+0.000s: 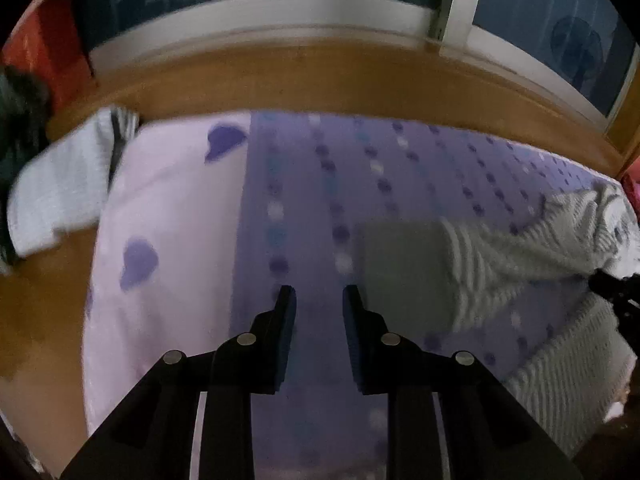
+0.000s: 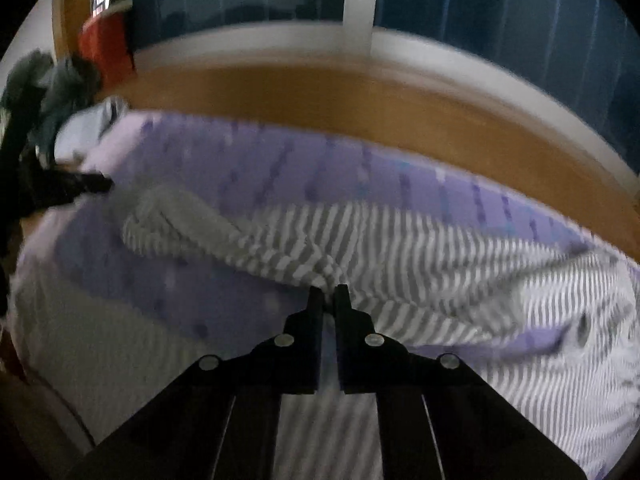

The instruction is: Fold clothes

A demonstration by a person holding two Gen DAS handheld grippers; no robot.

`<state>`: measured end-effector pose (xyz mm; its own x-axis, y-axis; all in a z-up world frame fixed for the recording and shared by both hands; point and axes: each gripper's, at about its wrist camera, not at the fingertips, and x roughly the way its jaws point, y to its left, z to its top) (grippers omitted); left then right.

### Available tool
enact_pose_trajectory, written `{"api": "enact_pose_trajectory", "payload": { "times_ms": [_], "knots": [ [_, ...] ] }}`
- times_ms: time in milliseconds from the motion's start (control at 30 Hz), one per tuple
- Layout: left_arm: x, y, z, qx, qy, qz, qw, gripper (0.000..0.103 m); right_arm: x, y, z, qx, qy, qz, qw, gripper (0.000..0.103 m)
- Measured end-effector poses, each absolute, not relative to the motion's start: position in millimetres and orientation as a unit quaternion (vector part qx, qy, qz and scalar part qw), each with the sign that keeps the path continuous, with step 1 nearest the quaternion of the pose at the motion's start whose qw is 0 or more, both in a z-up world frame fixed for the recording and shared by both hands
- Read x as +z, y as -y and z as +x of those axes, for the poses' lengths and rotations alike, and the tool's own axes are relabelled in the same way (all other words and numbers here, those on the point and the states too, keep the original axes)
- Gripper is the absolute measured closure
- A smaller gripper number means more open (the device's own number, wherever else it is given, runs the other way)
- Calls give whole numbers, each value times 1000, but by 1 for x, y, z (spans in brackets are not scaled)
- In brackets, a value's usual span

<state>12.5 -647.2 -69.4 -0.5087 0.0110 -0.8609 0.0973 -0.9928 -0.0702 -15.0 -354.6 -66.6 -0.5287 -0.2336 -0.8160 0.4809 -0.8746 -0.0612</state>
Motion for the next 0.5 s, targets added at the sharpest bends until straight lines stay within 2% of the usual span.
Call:
{"api": "enact_pose_trajectory", "payload": {
  "times_ms": [167,267,333,400,500],
  "knots": [
    [-69,640,18,-861,-96,498,-31,74,-79,339,-9,-851,-132,473,187,98],
    [-66,632,11,-857,-129,493,-71,61,-69,346,-9,-856,-137,460,194,97],
    [-62,629,4,-858,-127,492,-73,58,-63,357,-8,-858,-147,445,212,86],
    [-61,628,-7,-857,-115,497,-66,58,-60,370,-8,-859,-159,428,231,59],
    [-69,630,-23,-850,-106,512,-61,58,-55,386,-11,-862,-171,403,254,55]
  ]
}}
